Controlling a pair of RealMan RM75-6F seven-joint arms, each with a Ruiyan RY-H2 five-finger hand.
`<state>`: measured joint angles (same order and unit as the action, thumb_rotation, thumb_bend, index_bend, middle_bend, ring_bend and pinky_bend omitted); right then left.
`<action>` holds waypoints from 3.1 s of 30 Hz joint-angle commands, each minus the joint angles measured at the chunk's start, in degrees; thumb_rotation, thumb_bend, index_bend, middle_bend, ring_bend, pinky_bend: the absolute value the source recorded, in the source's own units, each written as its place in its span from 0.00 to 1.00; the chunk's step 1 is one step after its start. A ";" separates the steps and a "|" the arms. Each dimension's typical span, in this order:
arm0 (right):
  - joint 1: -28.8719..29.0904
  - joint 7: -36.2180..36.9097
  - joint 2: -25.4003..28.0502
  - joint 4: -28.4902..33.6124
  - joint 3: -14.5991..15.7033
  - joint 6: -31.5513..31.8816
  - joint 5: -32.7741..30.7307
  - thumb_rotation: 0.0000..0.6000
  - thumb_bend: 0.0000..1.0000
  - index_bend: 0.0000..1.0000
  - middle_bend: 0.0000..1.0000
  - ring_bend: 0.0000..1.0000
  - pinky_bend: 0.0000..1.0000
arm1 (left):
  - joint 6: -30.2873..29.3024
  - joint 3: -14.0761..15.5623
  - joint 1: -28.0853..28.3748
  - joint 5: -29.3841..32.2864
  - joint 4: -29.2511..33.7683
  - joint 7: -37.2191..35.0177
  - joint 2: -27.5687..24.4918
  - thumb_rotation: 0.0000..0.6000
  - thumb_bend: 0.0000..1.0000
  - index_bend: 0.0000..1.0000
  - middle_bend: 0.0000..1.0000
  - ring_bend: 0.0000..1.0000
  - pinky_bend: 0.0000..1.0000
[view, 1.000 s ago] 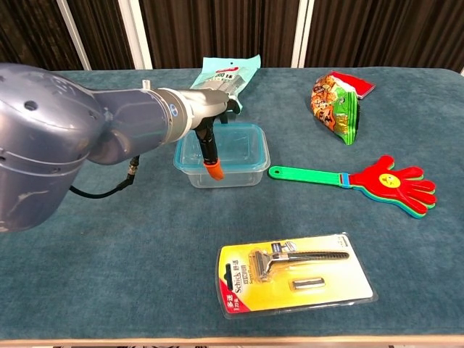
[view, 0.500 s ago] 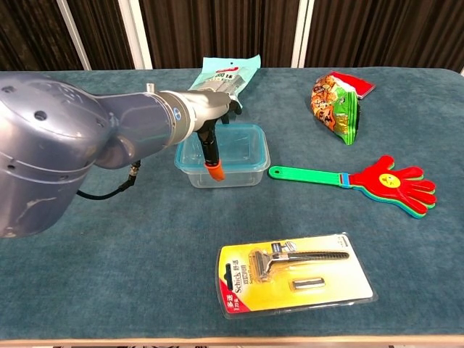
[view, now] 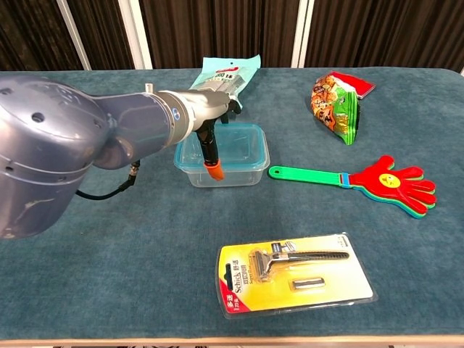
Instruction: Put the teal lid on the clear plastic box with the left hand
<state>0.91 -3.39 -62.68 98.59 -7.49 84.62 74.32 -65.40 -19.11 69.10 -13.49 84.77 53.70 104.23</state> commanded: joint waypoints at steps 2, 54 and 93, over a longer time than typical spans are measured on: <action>0.01 0.00 -0.01 -0.04 0.02 0.00 0.06 1.00 0.41 0.13 0.03 0.03 0.00 | -0.19 -0.10 -0.06 -0.10 0.18 0.16 -0.14 1.00 0.21 0.00 0.27 0.01 0.00; 0.12 -0.79 0.14 0.36 -0.07 -0.28 -0.64 1.00 0.41 0.13 0.03 0.03 0.00 | 1.24 -0.14 -0.24 -0.50 -0.53 0.76 -0.17 1.00 0.13 0.00 0.20 0.00 0.00; 0.09 -1.09 0.20 0.56 0.02 -0.49 -1.03 1.00 0.41 0.13 0.03 0.03 0.00 | 0.95 0.27 0.07 -0.93 -0.89 1.89 0.01 1.00 0.10 0.00 0.11 0.00 0.00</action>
<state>1.00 -4.48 -62.47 99.15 -7.47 84.13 73.29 -64.45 -18.84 69.17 -14.42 83.88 55.59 104.25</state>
